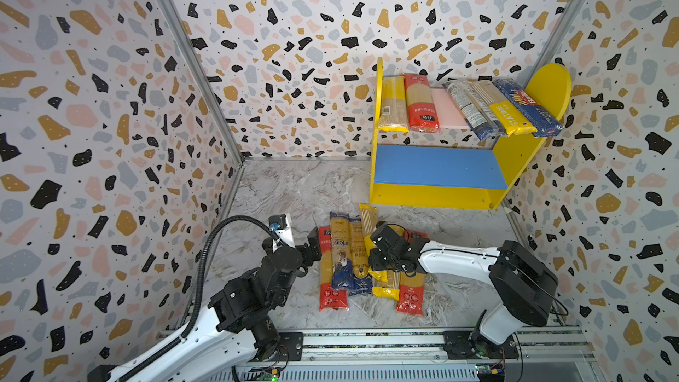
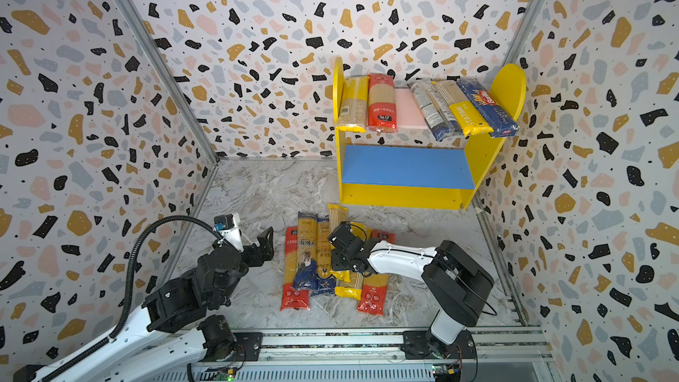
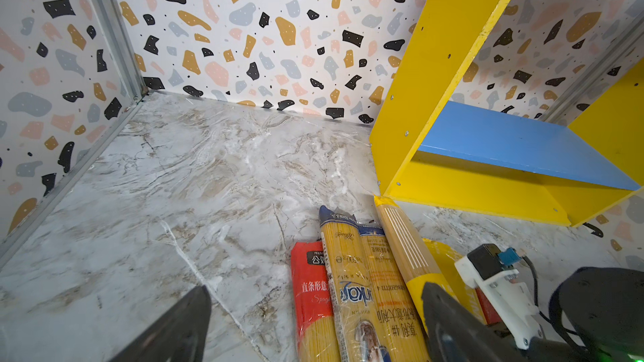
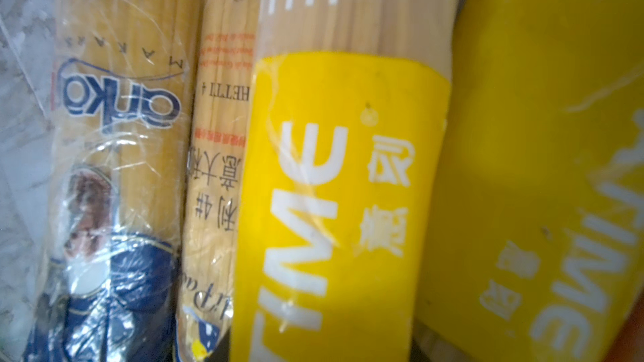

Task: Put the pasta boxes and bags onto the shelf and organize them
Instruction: 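Lift the PASTATIME bag upright with the right gripper toward the shelf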

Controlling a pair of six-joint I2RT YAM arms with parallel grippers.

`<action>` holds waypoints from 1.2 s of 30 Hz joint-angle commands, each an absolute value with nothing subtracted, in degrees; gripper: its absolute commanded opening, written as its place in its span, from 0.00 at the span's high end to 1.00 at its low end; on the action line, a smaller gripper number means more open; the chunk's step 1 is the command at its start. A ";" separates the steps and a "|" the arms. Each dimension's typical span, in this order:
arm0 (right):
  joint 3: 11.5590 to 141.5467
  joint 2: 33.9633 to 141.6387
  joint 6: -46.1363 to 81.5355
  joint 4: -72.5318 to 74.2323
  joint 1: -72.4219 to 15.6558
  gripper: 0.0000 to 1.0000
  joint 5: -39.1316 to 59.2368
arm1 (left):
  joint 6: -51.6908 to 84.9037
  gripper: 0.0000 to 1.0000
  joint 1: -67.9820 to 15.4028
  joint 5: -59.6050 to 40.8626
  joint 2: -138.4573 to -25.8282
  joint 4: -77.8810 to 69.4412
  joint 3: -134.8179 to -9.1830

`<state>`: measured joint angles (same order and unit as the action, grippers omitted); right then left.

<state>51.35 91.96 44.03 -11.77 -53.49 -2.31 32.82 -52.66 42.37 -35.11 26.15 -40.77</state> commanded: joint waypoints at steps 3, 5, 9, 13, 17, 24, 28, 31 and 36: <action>51.02 83.54 40.55 -14.80 -53.49 0.74 -2.99 | 32.01 0.07 -52.45 44.10 -36.95 25.68 -43.07; 50.60 80.67 39.91 -16.05 -53.56 0.75 -3.37 | 31.99 0.07 -52.43 44.11 -37.86 25.35 -43.54; 48.61 73.13 39.11 -18.80 -53.76 0.77 -4.87 | 32.02 0.07 -52.42 43.70 -39.75 24.39 -44.70; 46.54 65.06 39.37 -20.93 -54.05 0.77 -5.62 | 32.07 0.07 -52.40 42.85 -40.91 23.34 -45.44; 46.32 58.93 39.14 -24.06 -54.47 0.78 -7.13 | 32.16 0.07 -52.47 42.80 -41.98 22.90 -46.18; 49.34 48.61 37.21 -28.69 -54.96 0.78 -9.33 | 31.42 0.07 -52.40 44.18 -43.56 23.37 -47.10; 53.08 43.88 35.42 -32.26 -56.62 0.78 -13.15 | 30.10 0.06 -52.42 44.30 -44.86 23.62 -48.48; 56.27 42.32 33.66 -34.30 -57.62 0.78 -15.46 | 29.29 0.06 -52.40 44.03 -46.08 23.37 -50.01; 63.26 41.42 30.04 -35.77 -57.77 0.78 -17.97 | 28.57 0.06 -52.40 43.87 -48.75 22.87 -52.83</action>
<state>56.42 43.81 34.41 -41.28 -57.58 -12.62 30.17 -52.66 42.83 -47.79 24.93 -50.61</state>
